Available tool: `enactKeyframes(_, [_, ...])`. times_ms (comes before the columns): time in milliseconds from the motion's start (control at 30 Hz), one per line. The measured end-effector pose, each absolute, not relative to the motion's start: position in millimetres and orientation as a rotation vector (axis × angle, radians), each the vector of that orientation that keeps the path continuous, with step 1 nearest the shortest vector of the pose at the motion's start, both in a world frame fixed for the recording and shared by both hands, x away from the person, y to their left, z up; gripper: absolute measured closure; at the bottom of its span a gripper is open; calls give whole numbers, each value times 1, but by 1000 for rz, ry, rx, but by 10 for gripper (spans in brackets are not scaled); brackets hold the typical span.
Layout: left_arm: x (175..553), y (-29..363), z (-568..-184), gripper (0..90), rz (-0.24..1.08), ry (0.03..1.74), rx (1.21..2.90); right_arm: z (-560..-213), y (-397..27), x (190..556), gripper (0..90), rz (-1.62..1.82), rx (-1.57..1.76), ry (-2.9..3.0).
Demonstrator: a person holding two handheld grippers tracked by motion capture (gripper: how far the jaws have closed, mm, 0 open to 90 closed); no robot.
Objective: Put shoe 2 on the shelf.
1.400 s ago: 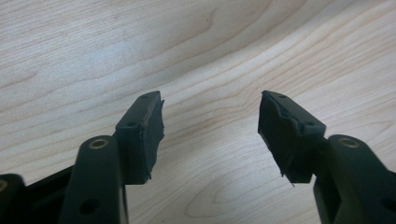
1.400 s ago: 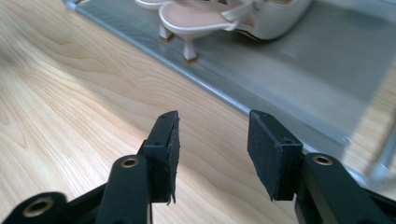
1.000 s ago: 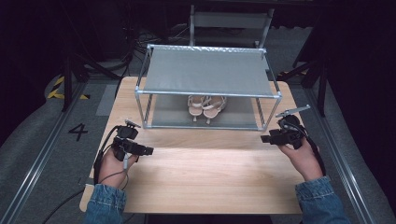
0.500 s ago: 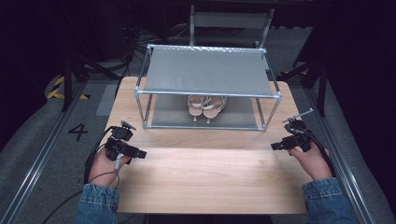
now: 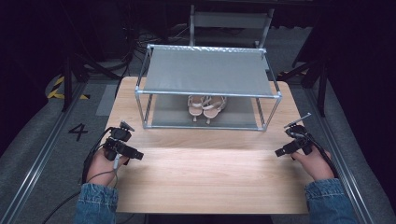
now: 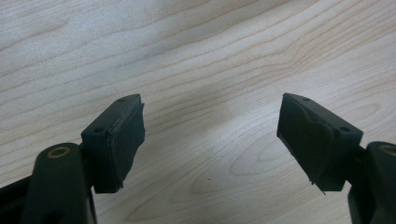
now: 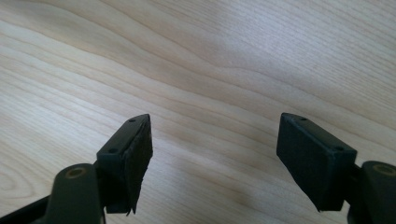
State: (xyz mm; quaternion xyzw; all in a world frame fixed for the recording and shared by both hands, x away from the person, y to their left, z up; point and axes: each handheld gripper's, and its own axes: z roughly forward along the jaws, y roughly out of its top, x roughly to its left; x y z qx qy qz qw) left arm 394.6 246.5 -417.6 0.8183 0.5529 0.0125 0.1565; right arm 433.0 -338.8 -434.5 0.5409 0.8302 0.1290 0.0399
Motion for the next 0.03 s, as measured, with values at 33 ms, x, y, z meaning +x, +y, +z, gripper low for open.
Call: enactKeyframes(33, [395, 246, -418, 236, 33, 1577, 2343, -434, -340, 433, 269, 384, 1659, 2532])
